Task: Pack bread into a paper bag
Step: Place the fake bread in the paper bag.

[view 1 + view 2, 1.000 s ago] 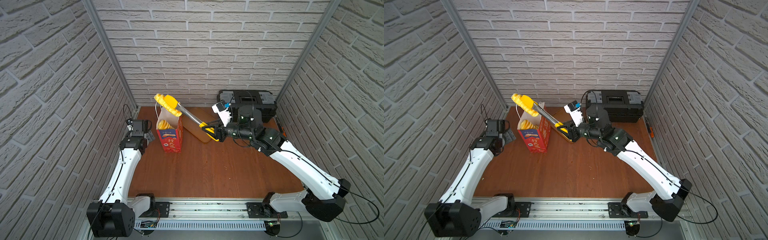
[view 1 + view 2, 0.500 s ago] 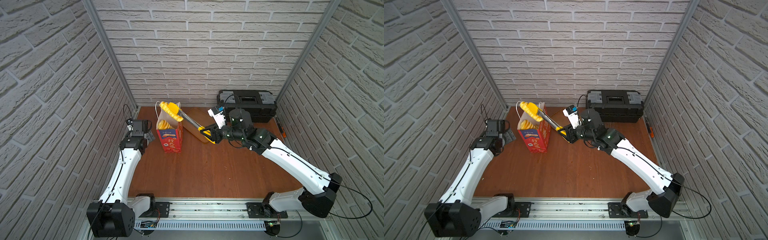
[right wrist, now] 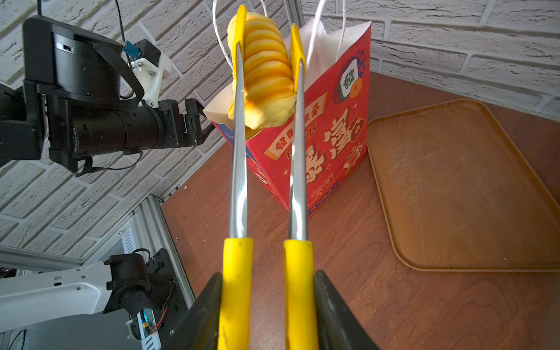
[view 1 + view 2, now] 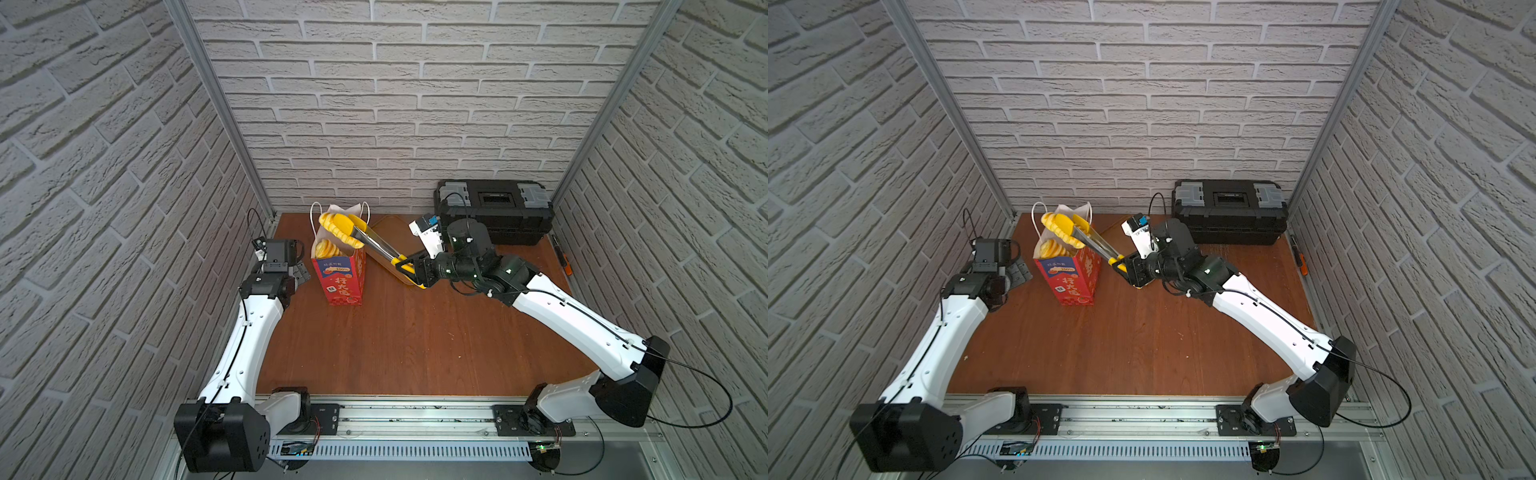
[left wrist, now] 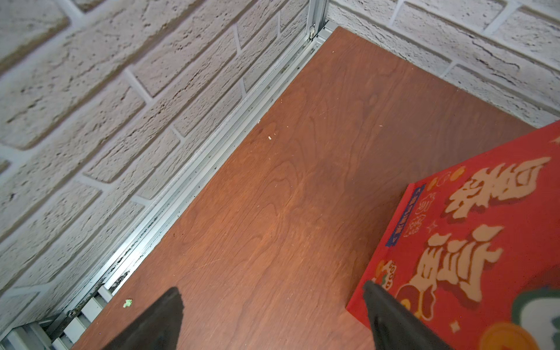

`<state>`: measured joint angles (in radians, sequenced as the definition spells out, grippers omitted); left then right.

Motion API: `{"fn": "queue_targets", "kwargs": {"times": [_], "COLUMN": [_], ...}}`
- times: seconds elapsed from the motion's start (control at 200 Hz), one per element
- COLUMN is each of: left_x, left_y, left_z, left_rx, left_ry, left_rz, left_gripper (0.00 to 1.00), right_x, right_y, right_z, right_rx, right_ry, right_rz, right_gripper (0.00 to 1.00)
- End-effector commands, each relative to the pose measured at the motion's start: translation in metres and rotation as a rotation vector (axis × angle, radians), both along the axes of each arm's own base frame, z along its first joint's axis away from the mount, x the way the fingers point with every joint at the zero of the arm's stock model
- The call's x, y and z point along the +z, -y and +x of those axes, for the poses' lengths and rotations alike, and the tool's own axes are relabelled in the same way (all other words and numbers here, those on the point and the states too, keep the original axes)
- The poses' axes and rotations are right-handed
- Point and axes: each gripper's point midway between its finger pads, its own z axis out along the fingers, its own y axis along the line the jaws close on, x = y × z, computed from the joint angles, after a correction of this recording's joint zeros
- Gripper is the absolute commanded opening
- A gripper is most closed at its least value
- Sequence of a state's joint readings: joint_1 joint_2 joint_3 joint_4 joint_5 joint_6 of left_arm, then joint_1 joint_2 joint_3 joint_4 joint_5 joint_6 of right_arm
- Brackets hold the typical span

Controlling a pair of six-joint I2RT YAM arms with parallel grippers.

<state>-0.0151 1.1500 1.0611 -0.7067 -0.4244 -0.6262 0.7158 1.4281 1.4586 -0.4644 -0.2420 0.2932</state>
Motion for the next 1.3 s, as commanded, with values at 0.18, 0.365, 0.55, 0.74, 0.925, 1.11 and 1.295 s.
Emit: {"fn": "queue_targets", "kwargs": {"times": [0.18,0.365,0.55,0.74,0.925,1.11,1.295], "left_x": [0.001,0.002,0.003,0.005,0.009,0.023,0.039], "left_y": [-0.002,-0.002,-0.002,-0.002,-0.002,-0.002,-0.003], "left_z": [0.005,0.005,0.006,0.005,0.003,-0.001,-0.009], "left_rx": [0.011,0.010,0.012,0.011,0.011,0.008,0.005], "left_ry": [0.011,0.013,0.015,0.016,0.027,0.054,0.103], "left_rz": [0.002,0.002,0.001,-0.003,-0.001,0.003,0.011], "left_gripper": [0.95,0.95,0.95,0.95,0.95,0.92,0.88], "right_x": [0.037,0.047,0.071,0.092,0.094,0.095,0.077], "right_y": [-0.005,-0.005,-0.001,0.001,0.007,0.028,0.053], "right_z": [0.004,0.001,-0.004,-0.010,-0.018,-0.026,-0.036], "right_rx": [0.004,0.016,0.023,0.038,0.045,-0.006,-0.056], "right_ry": [0.119,0.149,0.221,0.272,0.276,0.307,0.291], "right_rz": [0.090,0.119,0.172,0.212,0.204,0.173,0.080], "right_gripper": [0.51,0.50,0.50,0.44,0.30,0.17,0.03]}}
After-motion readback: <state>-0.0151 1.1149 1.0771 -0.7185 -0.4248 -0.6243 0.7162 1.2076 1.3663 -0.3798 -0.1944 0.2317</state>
